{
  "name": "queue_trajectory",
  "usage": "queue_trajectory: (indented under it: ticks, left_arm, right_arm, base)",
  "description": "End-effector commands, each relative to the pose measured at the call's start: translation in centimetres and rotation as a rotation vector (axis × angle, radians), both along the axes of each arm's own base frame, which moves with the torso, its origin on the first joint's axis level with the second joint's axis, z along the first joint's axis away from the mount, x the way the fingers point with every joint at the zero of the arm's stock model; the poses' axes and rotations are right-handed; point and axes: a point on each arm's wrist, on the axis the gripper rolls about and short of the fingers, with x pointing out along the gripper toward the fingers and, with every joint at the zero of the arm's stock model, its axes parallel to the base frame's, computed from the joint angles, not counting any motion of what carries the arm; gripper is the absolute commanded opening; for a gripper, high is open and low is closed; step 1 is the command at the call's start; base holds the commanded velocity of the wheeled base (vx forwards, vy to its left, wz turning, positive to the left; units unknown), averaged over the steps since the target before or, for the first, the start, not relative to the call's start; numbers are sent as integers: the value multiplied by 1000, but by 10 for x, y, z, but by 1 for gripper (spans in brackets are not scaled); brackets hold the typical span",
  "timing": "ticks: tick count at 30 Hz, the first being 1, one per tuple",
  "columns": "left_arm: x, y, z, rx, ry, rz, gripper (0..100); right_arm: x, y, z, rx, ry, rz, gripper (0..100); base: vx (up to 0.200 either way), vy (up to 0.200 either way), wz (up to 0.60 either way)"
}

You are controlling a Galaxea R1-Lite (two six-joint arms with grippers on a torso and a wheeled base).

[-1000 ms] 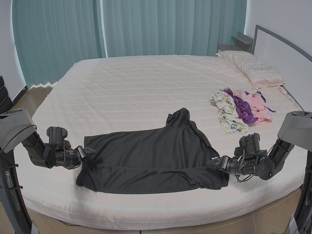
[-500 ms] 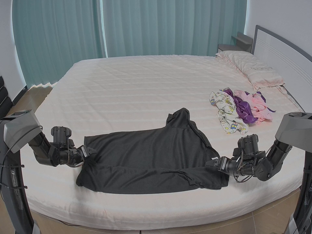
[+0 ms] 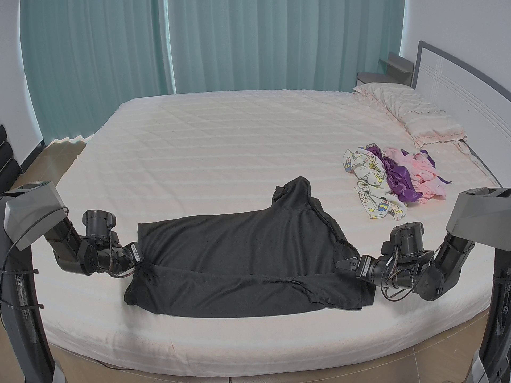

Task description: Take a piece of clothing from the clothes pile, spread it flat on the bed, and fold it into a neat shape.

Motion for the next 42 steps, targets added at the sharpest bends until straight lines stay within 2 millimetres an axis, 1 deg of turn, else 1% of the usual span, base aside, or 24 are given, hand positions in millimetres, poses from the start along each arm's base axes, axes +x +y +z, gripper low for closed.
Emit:
queue_trajectory:
  ticks: [1, 7, 14, 22, 26, 27, 34, 36, 40, 42]
  left_arm:
    - [-5, 0, 13, 9, -22, 8, 0]
    - [-12, 0, 16, 32, -14, 17, 0]
    - [-13, 0, 15, 32, -10, 17, 0]
    - [-13, 0, 15, 32, -8, 17, 0]
    - [-13, 0, 15, 32, -8, 17, 0]
    - [-13, 0, 15, 32, -8, 17, 0]
    - [-15, 0, 16, 30, 12, 17, 0]
    - [-17, -1, 22, 31, 6, 19, 0]
    - [-21, -1, 32, 30, 14, 20, 0]
    - [-26, -1, 39, 29, 23, 19, 0]
  right_arm:
    - [2, -2, -6, -5, 4, -3, 100]
    - [6, -8, -13, -41, -11, 19, 100]
    - [16, -5, -28, -56, -76, 63, 100]
    - [18, -3, -35, -57, -77, 100, 100]
    - [20, -7, -33, -61, -85, 93, 100]
    - [20, -7, -33, -61, -85, 93, 0]
    - [12, -9, -36, -55, -62, 127, 0]
    - [10, -13, -32, -29, -84, 141, 0]
    - [8, -18, -29, -19, -122, 127, 0]
    - [7, -21, -27, -14, -146, 117, 0]
  base:
    - [0, 0, 0]
    - [0, 0, 0]
    - [0, 0, 0]
    - [0, 0, 0]
    - [0, 0, 0]
    - [0, 0, 0]
    - [0, 0, 0]
    - [0, 0, 0]
    - [0, 0, 0]
    - [0, 0, 0]
